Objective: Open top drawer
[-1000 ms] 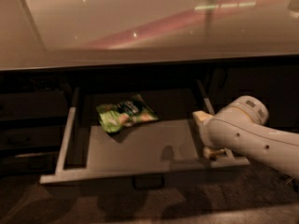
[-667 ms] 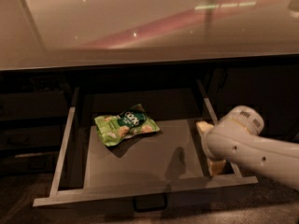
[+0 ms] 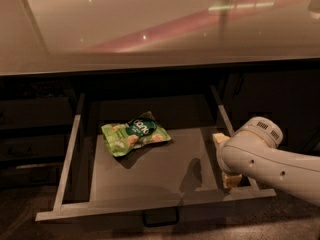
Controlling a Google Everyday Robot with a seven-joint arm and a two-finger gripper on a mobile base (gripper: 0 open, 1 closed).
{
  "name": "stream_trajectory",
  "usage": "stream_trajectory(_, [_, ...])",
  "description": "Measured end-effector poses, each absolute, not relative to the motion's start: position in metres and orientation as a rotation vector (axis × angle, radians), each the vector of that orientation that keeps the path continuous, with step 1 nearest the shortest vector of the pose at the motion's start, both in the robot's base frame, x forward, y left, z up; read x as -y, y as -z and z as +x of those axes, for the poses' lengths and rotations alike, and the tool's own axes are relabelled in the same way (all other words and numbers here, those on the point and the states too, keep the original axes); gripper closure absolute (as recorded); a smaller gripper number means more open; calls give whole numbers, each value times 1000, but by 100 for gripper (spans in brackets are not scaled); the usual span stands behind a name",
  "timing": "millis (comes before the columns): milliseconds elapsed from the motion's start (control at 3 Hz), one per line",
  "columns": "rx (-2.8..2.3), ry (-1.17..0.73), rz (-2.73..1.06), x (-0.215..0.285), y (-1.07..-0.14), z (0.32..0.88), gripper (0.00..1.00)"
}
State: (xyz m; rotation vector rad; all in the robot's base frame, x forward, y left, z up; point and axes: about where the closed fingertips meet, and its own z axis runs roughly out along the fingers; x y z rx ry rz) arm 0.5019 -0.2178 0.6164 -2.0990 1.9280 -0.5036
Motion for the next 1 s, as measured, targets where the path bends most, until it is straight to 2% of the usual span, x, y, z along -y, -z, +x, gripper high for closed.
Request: stream_trajectory(1000, [-1898, 401, -1975, 206, -671, 533, 0])
